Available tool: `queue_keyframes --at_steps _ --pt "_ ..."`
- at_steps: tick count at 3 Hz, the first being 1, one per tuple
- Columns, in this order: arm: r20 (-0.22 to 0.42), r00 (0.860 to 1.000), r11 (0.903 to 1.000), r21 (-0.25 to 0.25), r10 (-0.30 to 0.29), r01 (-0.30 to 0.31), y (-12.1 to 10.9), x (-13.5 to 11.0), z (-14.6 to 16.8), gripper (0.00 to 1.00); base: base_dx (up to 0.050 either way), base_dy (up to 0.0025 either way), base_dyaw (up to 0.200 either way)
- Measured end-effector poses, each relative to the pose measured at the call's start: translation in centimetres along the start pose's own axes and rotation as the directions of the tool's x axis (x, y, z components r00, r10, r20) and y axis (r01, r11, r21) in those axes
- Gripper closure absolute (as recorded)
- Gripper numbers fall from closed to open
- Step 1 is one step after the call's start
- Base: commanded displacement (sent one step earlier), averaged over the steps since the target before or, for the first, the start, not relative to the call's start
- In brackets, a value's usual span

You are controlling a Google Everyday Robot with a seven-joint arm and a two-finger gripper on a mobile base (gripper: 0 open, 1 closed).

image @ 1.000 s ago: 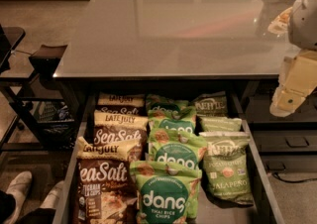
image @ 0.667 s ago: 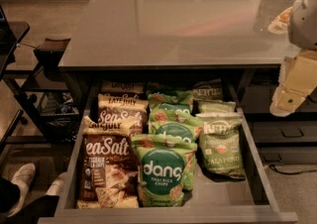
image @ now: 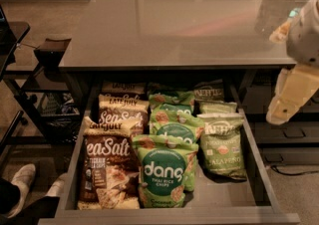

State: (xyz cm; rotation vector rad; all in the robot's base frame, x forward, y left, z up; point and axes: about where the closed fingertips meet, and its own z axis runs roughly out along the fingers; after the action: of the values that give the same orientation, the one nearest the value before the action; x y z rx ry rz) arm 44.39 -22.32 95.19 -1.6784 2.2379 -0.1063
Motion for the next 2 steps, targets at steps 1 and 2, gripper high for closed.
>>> queue_keyframes --at_steps 1,2 --pt "0.027 0.997 0.9969 0.018 0.075 -0.076 0.8 2.7 4.8 0.0 0.0 0.0 0.0" --pt "0.032 0.993 0.9937 0.01 0.111 -0.112 1.5 4.3 8.2 0.0 0.0 0.0 0.0"
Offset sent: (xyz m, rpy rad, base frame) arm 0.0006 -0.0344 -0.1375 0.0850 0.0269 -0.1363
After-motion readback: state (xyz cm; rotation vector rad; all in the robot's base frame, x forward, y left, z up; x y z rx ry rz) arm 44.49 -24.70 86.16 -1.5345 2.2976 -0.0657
